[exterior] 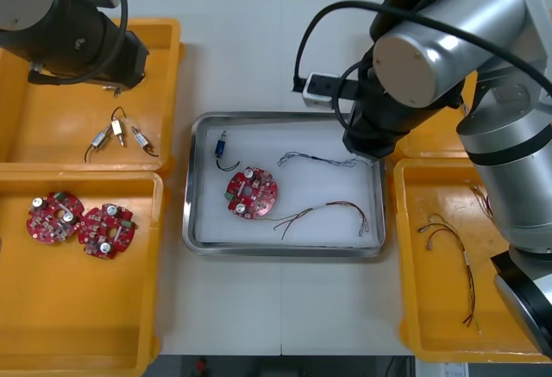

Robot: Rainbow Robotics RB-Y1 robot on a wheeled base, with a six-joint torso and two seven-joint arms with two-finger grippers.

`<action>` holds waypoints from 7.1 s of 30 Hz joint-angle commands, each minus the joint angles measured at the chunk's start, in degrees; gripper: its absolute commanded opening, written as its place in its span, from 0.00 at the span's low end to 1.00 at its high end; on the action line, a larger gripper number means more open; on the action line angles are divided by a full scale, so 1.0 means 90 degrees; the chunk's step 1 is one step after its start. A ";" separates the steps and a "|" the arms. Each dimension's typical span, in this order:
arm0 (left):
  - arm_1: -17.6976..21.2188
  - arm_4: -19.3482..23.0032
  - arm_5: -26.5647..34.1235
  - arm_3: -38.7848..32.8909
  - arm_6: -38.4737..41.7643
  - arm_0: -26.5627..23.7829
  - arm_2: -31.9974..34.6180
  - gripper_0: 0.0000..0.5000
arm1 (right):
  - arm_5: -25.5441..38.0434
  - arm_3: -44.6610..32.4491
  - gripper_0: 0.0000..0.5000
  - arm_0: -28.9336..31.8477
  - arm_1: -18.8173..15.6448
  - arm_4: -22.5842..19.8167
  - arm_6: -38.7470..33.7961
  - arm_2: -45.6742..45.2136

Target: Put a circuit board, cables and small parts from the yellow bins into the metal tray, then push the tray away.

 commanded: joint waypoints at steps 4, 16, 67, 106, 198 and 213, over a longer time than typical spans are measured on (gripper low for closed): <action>-0.0088 0.0118 0.0043 -0.0449 0.1253 0.0014 -0.0381 0.00 | 0.0026 -0.0679 1.00 -0.0147 -0.0241 0.0322 -0.0456 -0.1164; -0.0332 -0.0097 -0.0431 -0.0655 0.2610 -0.0016 -0.1631 0.00 | 0.0026 -0.0913 1.00 0.0195 -0.1002 0.0518 -0.2419 -0.2258; -0.0976 -0.1298 -0.3185 0.1445 0.3167 -0.0016 -0.4082 0.52 | 0.0026 -0.2320 1.00 0.3466 -0.0846 -0.0312 -0.3629 -0.4640; 0.0215 0.0411 0.0043 -0.2129 0.2552 0.0805 -0.1036 1.00 | 0.0026 -0.2866 1.00 0.4355 -0.0358 -0.0176 -0.4010 -0.4299; 0.1944 0.2403 0.0043 -0.2979 0.0423 0.4808 0.3144 1.00 | -0.1405 -0.1382 1.00 -0.0098 -0.0485 -0.0342 -0.3239 0.4666; 0.1944 0.2403 0.0043 -0.2979 0.0423 0.4808 0.3144 1.00 | -0.1551 -0.0904 1.00 -0.0020 -0.0211 0.0010 -0.3249 0.5184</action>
